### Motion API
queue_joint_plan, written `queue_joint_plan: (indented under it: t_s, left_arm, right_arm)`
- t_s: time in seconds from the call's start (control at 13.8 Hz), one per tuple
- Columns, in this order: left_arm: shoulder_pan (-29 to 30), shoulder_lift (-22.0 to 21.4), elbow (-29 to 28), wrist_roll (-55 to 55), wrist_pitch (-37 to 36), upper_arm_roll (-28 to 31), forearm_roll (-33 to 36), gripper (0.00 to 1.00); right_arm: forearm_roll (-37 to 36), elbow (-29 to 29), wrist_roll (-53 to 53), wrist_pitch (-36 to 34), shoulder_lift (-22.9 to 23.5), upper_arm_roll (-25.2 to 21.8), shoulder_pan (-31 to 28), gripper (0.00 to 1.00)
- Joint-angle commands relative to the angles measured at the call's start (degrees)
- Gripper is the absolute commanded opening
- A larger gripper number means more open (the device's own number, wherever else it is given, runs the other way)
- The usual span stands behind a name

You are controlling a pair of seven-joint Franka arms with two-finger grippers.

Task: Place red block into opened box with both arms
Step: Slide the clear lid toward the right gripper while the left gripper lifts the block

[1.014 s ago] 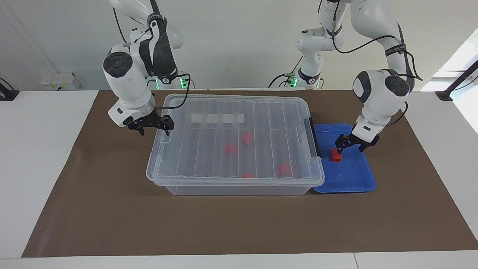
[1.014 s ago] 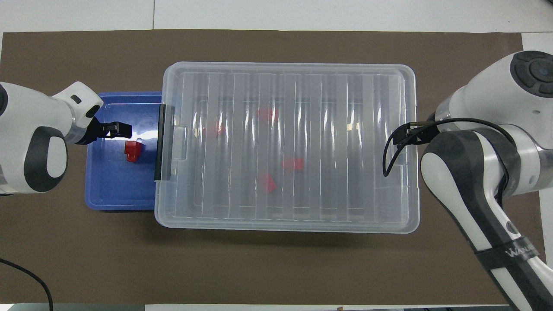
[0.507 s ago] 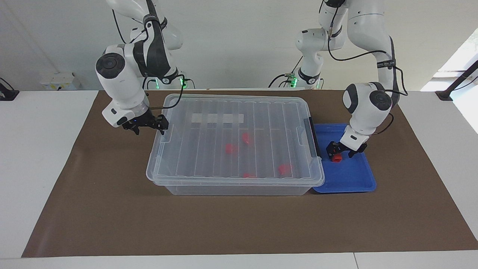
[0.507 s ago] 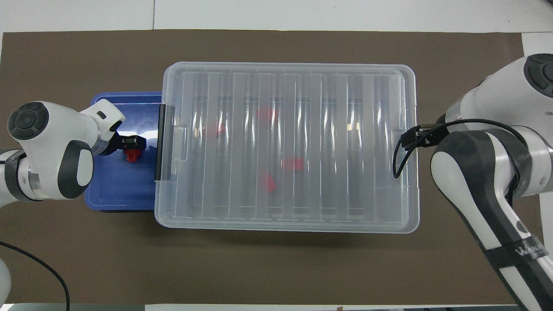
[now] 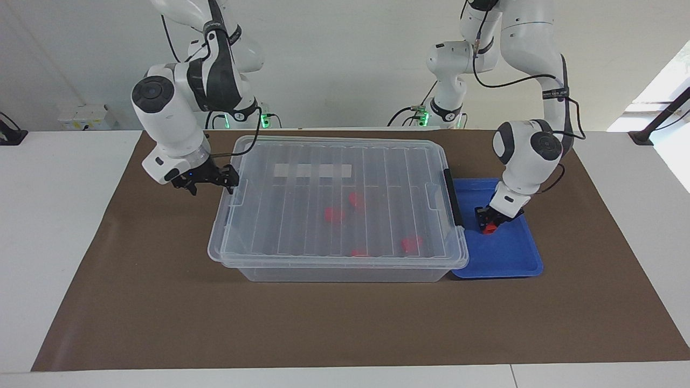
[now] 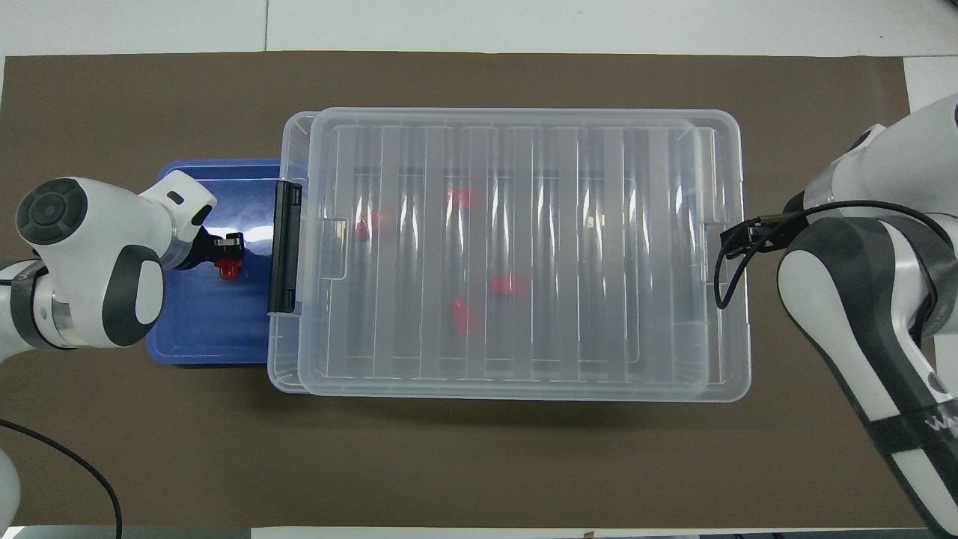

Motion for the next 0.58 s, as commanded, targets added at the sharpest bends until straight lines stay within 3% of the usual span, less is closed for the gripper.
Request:
queue_joint_plan:
  t_s: [0.0, 0.51]
  left_arm:
    - [-1.0, -3.1, -0.9, -1.7, 0.0, 0.5, 1.3, 0.0]
    - [-0.6, -7.9, 9.9, -1.2, -18.0, 0.5, 1.3, 0.0]
  right_arm:
    - [-0.2, -1.9, -3.3, 2.1, -1.3, -0.8, -0.6, 1.0]
    - [-0.2, -2.0, -8.4, 3.6, -1.2, -3.5, -0.6, 1.0]
